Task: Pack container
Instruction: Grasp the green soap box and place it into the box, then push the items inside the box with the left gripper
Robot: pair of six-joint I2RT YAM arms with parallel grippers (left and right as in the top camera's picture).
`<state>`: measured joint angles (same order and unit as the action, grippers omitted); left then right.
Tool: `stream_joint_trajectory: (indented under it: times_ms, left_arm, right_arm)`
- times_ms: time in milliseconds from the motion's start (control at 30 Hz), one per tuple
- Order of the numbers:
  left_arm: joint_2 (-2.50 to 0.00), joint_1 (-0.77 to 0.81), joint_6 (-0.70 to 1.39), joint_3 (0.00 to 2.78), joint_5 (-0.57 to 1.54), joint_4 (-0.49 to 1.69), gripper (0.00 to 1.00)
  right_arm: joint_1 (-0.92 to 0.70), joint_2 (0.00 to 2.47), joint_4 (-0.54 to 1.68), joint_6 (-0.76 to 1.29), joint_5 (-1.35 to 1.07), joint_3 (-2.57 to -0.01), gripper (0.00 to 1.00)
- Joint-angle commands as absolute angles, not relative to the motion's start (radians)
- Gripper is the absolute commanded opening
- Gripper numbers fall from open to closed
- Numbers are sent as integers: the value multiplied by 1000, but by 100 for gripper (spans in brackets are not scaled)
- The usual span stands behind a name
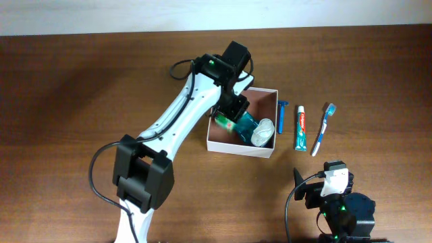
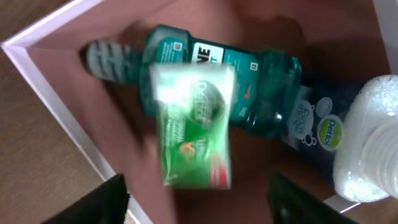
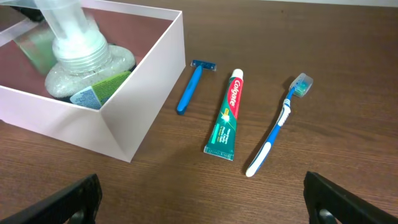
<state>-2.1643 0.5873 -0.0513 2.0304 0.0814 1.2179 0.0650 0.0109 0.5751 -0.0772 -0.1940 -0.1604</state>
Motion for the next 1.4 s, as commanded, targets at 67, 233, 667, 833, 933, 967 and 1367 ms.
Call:
stream_joint_trajectory:
  times_ms: [67,233,667,833,933,967,1367]
  left_arm:
    - [-2156,587,-73,2046,106,1231,76]
    - [-2156,540,-5,2046,12,1246,74]
    - [-2247,490,26,2045,3,1185,64]
    - [-2293,489,29,2045,2,1173,41]
    - [-2297,474,102,2045,-49,1171,25]
    - [-2297,466,129,2045,-66,1171,21]
    - [-2297,337,307,2045,-73,1208,13]
  right_arm:
    - [73,3,575,-70,-202,-154,99]
    - [73,3,575,-70,-202,-154,99]
    - [73,3,575,-70,-203,-154,99]
    - [73,3,575,-70,-202,-154,99]
    - [73,3,575,-70,-202,-154,99]
    - [73,3,575,-70,-202,-154,99]
    - [73,3,575,-70,-202,-154,99]
